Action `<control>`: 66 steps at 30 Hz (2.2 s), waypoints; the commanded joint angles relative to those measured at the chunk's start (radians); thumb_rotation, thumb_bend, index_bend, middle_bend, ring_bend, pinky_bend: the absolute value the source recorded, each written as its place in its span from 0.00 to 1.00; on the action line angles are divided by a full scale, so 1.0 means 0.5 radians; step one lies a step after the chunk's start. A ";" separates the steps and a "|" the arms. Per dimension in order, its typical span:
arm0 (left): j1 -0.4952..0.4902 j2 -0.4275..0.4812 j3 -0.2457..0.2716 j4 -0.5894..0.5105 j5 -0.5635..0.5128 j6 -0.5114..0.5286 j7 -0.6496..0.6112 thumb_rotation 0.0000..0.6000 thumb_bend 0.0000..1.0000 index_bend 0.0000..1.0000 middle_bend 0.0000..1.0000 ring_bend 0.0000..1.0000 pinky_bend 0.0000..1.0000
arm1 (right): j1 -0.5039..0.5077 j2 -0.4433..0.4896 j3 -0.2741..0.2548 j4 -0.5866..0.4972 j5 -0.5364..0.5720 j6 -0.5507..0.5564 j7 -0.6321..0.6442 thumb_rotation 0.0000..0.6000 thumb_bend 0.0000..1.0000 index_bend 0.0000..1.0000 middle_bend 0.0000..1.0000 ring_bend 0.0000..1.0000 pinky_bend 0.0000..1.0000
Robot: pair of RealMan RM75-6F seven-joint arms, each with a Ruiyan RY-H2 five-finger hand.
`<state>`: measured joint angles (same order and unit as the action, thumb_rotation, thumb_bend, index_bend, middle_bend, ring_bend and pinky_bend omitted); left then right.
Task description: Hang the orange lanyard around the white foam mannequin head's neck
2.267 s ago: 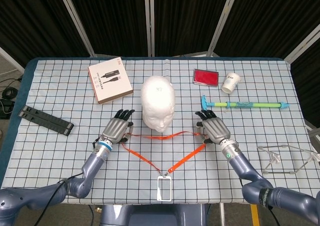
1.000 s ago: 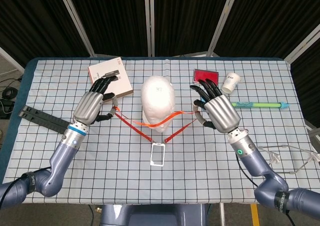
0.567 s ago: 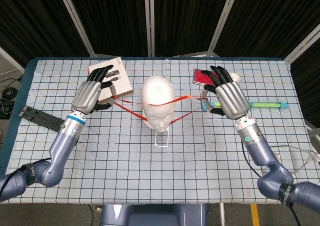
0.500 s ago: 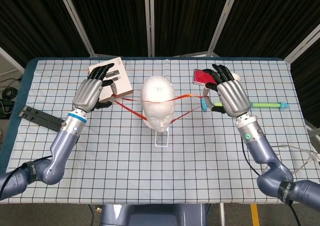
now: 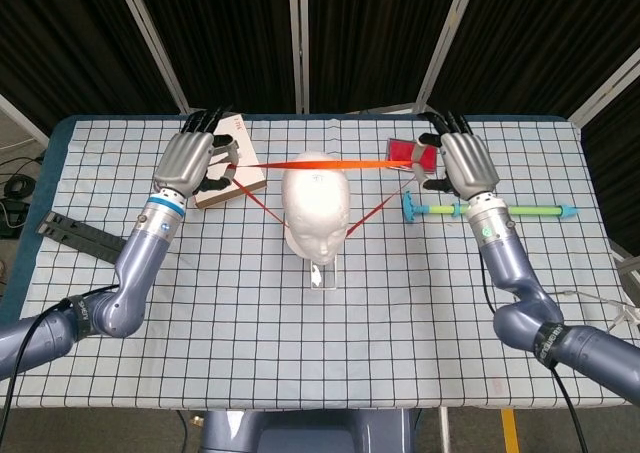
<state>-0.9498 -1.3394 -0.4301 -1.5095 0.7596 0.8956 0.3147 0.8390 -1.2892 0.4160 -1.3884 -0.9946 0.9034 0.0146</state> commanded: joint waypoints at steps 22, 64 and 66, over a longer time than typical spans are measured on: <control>-0.212 -0.223 0.034 0.519 -0.069 -0.214 -0.191 1.00 0.06 0.00 0.00 0.00 0.00 | 0.325 -0.516 -0.035 0.936 0.078 -0.115 -0.199 1.00 0.05 0.03 0.00 0.00 0.00; 0.921 0.445 0.683 -0.541 0.777 1.006 -0.094 1.00 0.00 0.00 0.00 0.00 0.00 | -0.492 0.418 -0.585 -0.351 -0.581 0.188 0.027 1.00 0.81 0.15 0.07 0.00 0.00; 0.979 0.442 0.719 -0.562 0.811 1.055 -0.077 1.00 0.00 0.00 0.00 0.00 0.00 | -0.501 0.438 -0.635 -0.391 -0.667 0.150 0.090 1.00 0.85 0.16 0.11 0.01 0.01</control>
<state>-0.4837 -1.1181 -0.0890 -1.7752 1.1484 1.4025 0.2667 0.6002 -1.0840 0.1264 -1.5580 -1.2895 0.9998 0.0306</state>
